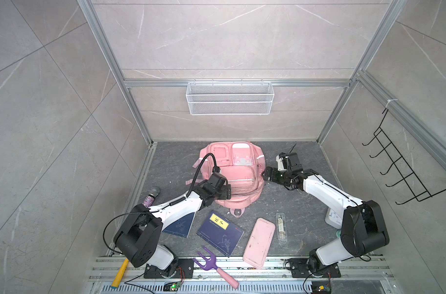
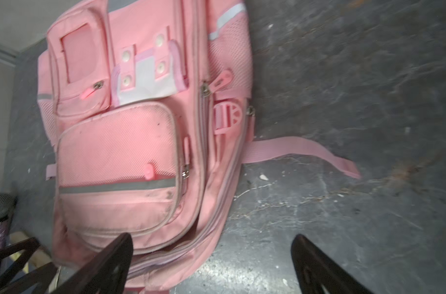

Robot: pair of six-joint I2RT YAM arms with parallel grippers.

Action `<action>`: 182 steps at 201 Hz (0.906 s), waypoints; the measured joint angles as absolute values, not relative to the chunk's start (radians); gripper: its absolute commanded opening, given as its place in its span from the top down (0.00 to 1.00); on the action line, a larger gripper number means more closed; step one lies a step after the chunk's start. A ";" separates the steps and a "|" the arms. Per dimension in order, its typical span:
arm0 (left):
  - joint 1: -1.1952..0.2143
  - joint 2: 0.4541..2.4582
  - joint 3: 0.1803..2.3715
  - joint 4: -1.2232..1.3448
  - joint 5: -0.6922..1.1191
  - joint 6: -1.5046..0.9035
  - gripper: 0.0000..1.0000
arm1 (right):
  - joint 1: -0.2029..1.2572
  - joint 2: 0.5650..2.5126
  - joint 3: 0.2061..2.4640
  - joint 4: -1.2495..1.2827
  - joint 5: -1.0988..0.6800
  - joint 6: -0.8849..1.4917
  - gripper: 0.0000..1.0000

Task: Pack books, pencil case, and school supplies into a backpack
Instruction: Rotate the student bag at the top-center of the table.

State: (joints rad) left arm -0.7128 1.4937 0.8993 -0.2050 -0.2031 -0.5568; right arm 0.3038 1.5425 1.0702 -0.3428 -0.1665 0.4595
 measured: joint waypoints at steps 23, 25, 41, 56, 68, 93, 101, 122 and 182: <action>-0.752 1.494 0.899 -0.263 -0.209 -0.624 0.15 | 0.329 1.546 1.069 -0.344 -0.211 0.459 0.06; -0.755 1.494 0.899 -0.268 -0.209 -0.630 0.15 | 0.331 1.546 1.069 -0.344 -0.213 0.460 0.06; -0.765 1.494 0.899 -0.302 -0.210 -0.667 0.16 | 0.346 1.559 1.068 -0.345 -0.224 0.460 0.07; -0.768 1.494 0.898 -0.327 -0.211 -0.697 0.15 | 0.357 1.578 1.065 -0.344 -0.232 0.460 0.07; -0.768 1.494 0.894 -0.337 -0.211 -0.717 0.15 | 0.363 1.592 1.056 -0.344 -0.237 0.460 0.07; -0.768 1.498 0.868 -0.337 -0.207 -0.756 0.15 | 0.379 1.633 1.046 -0.343 -0.249 0.464 0.09; -0.768 1.505 0.862 -0.334 -0.207 -0.765 0.15 | 0.387 1.650 1.046 -0.342 -0.251 0.467 0.09; -0.768 1.534 0.857 -0.311 -0.207 -0.781 0.15 | 0.412 1.689 1.047 -0.344 -0.252 0.476 0.11; -0.735 1.610 0.891 -0.283 -0.183 -0.770 0.19 | 0.453 1.717 1.062 -0.352 -0.250 0.509 0.25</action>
